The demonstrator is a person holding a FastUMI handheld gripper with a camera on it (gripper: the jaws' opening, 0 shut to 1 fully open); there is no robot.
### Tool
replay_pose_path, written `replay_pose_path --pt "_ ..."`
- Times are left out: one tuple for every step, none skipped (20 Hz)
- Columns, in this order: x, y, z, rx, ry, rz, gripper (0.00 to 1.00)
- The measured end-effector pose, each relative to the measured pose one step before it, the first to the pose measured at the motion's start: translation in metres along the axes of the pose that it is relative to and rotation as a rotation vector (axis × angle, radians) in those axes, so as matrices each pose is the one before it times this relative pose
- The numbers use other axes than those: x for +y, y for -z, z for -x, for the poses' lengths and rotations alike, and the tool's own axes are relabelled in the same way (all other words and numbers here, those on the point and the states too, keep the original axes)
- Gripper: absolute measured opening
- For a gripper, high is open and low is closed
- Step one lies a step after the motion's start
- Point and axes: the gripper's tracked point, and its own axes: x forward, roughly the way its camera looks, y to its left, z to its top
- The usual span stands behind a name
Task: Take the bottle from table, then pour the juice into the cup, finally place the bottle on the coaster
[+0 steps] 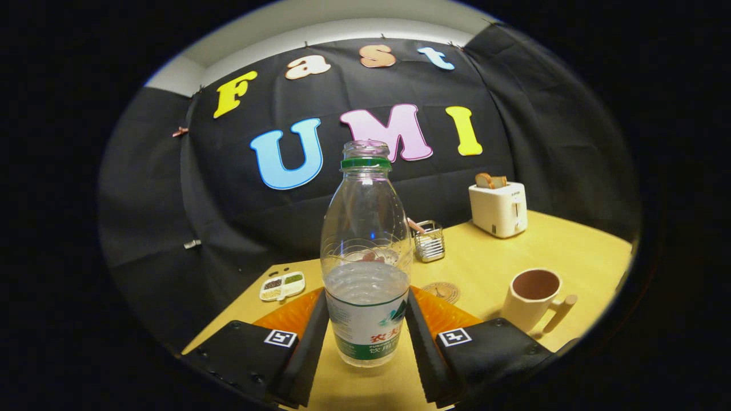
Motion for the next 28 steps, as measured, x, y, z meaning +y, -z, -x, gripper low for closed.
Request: replay_pose_path --pt "0.00054 0.00380 -0.00096 0.00672 -0.01086 -0.06465 0.74" --pt "-0.00182 0.00066 -0.00100 -0.00023 -0.00151 -0.03536 0.75" --pt "-0.00202 0.00044 -0.00189 0.00151 -0.00249 -0.04048 0.75" --pt "-0.00188 0.00074 -0.00210 0.00496 -0.00355 -0.04257 0.74" --pt "-0.00267 0.00303 -0.00089 0.00623 -0.00705 -0.04763 0.75" --pt "-0.00024 -0.00060 -0.00053 0.00145 -0.00854 -0.04004 0.75" --pt "-0.00159 -0.00061 -0.00100 -0.00173 -0.00298 -0.03941 0.75" --pt "-0.00398 -0.00082 0.00059 -0.00206 -0.00004 -0.03167 0.75" --pt "-0.00360 -0.00058 0.00051 -0.00464 0.00316 -0.03568 0.74" --pt "-0.00281 -0.00041 0.00167 -0.00380 -0.00146 -0.03674 0.75" --pt "-0.00112 -0.00156 -0.00090 -0.00513 -0.00132 -0.03697 0.74" --pt "-0.00095 -0.00257 -0.00293 -0.00232 -0.00133 -0.03771 0.74" --pt "-0.00091 -0.00188 -0.00133 -0.00288 -0.00129 -0.03953 0.74" --pt "-0.00047 -0.00208 -0.00153 -0.00533 -0.00241 -0.03948 0.74" --pt "-0.00011 -0.00170 -0.00113 -0.00703 -0.00257 -0.03633 0.74" --pt "-0.00143 -0.00253 0.00075 -0.00734 -0.00066 -0.03159 0.74" --pt "-0.00084 -0.00284 -0.00008 -0.01007 0.00350 -0.02564 0.74" --pt "-0.00096 -0.00367 -0.00062 -0.01020 0.00178 -0.02486 0.74" --pt "-0.00135 -0.00311 -0.00092 -0.00945 0.00144 -0.02657 0.74" --pt "-0.00190 -0.00261 0.00037 -0.00745 0.00300 -0.02465 0.74" --pt "-0.00169 -0.00194 -0.00186 -0.00185 0.00337 -0.01957 0.74" --pt "-0.00232 0.00144 -0.00029 0.00232 0.00346 -0.02073 0.74" --pt "-0.00005 -0.00128 -0.00136 0.00129 0.00103 -0.01955 0.75" --pt "0.00091 -0.00188 0.00070 -0.00179 -0.00281 -0.02354 0.74" --pt "0.00100 -0.00198 0.00018 -0.00442 -0.00281 -0.02281 0.74" --pt "0.00054 -0.00135 -0.00085 -0.00544 -0.00222 -0.02050 0.74" --pt "-0.00034 -0.00223 -0.00107 -0.00436 -0.00150 -0.02131 0.74" --pt "0.00060 -0.00182 -0.00089 -0.00463 -0.00176 -0.02378 0.74"
